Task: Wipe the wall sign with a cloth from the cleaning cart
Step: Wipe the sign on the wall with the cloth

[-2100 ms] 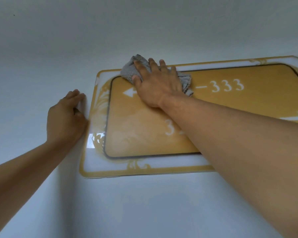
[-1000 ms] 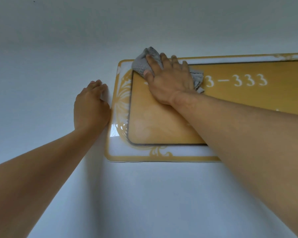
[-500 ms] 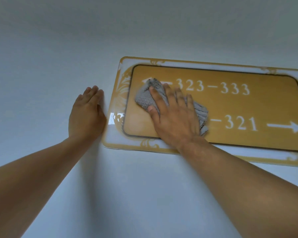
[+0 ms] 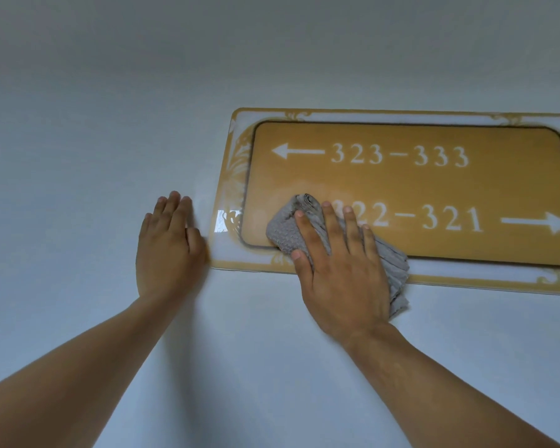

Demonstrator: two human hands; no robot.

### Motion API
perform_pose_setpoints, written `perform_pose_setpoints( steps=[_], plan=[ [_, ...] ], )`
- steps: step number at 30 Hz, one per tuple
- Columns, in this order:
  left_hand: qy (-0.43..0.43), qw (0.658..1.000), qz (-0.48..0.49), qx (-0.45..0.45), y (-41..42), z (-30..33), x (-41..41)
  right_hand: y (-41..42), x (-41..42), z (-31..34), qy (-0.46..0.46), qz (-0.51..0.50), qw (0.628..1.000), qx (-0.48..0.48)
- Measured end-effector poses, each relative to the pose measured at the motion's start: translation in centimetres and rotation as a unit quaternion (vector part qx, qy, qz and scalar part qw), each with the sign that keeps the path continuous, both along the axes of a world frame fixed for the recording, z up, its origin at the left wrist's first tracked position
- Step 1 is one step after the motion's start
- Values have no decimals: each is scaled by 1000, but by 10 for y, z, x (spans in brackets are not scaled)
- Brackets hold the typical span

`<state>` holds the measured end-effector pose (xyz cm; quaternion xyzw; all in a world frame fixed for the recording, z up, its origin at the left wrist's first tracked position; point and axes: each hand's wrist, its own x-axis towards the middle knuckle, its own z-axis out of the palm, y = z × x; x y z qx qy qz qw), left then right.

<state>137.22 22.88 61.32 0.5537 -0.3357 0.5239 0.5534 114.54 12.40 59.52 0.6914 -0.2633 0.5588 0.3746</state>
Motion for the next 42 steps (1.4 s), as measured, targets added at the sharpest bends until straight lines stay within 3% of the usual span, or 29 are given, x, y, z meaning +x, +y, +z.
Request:
perform_pose_setpoints(
  steps=[12, 21, 31, 37, 42],
  plan=[
    [-10, 999, 47, 17, 3, 3, -7, 4, -1, 8, 34, -16, 999, 24],
    [-58, 996, 70, 2, 6, 10, 3, 17, 39, 88, -9, -2, 1000, 24],
    [-45, 997, 36, -43, 14, 124, 9, 26, 64, 147, -36, -8, 999, 14],
    [-212, 976, -37, -20, 5, 150, 5, 26, 74, 185, -55, -14, 998, 13],
    [-244, 965, -75, -63, 3, 153, 12, 31, 81, 222, -65, -3, 998, 27]
  ],
)
